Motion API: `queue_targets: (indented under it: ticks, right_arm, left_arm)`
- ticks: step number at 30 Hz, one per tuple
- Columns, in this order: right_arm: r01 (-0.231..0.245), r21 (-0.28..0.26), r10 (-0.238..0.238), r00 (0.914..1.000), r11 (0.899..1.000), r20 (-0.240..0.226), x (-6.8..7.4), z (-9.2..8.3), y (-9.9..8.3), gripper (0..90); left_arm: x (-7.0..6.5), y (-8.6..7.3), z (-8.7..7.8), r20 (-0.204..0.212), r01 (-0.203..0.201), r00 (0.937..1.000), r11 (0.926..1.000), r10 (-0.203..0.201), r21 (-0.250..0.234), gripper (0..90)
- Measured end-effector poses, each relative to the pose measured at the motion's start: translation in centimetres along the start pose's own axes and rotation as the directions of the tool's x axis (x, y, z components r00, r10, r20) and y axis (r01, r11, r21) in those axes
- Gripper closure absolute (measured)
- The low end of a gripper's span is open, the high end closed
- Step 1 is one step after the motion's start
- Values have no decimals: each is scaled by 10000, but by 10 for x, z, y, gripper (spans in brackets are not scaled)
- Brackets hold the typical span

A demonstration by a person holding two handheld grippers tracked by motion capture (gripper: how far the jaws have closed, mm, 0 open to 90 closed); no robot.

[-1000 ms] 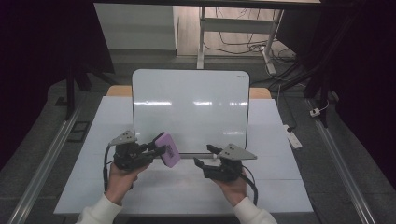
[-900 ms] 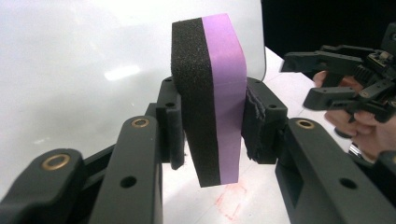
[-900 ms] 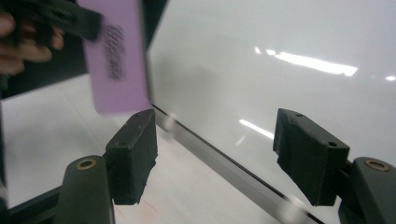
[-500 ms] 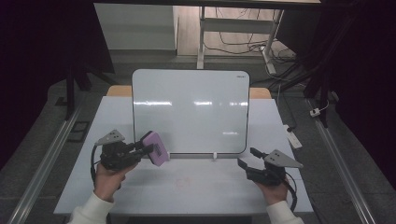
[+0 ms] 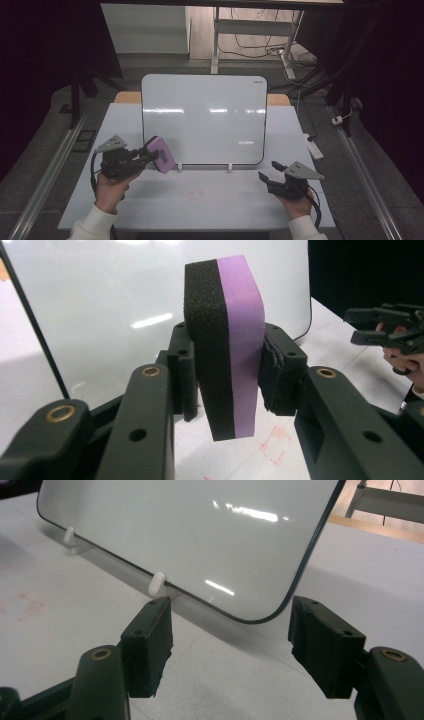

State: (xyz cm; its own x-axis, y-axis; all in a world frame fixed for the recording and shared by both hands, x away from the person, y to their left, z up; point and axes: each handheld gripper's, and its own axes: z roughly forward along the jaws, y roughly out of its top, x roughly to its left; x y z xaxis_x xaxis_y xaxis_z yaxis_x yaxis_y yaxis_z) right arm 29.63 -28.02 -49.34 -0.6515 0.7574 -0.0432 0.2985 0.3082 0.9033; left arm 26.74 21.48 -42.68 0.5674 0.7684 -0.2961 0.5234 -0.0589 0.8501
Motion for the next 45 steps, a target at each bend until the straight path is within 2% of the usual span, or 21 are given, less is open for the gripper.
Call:
queue_targets:
  ticks: [4,8,13,18,22,26,34,41,45]
  right_arm:
    - [5,6,-5,10000,10000,73,0,0,0,336]
    - [-50,37,49,9999,10000,116,-2,1,-2,336]
    - [4,195,-6,10000,9998,84,-2,5,-4,336]
    - [-2,186,0,9999,9998,115,-2,5,-4,336]
    - [-1,227,-2,9999,9997,141,-3,5,-5,336]
    - [-14,267,10,9999,9996,130,-2,6,-5,336]
    - [-107,254,104,9999,9996,117,-3,6,-6,335]
    - [-136,275,134,9999,9995,94,-4,7,-6,335]
    - [-141,303,138,9999,9994,83,-3,7,-7,335]
  left_arm:
    - [2,13,-2,-78,-44,10000,9999,43,-127,620]
    - [5,35,0,-1,-62,10000,10000,62,-30,620]
    - [8,60,2,-507,-294,9983,9996,296,49,620]
    - [20,82,3,-1410,-232,9897,9997,239,66,618]
    - [32,97,5,-1816,-12,9834,10000,17,29,618]
    - [38,109,8,-2130,8,9771,9999,15,108,616]
    - [47,123,22,-2588,109,9659,9999,-86,74,612]
    - [46,125,35,-2597,-24,9656,9991,-86,-421,610]
    - [44,127,42,-2716,-240,9624,9979,67,-605,610]
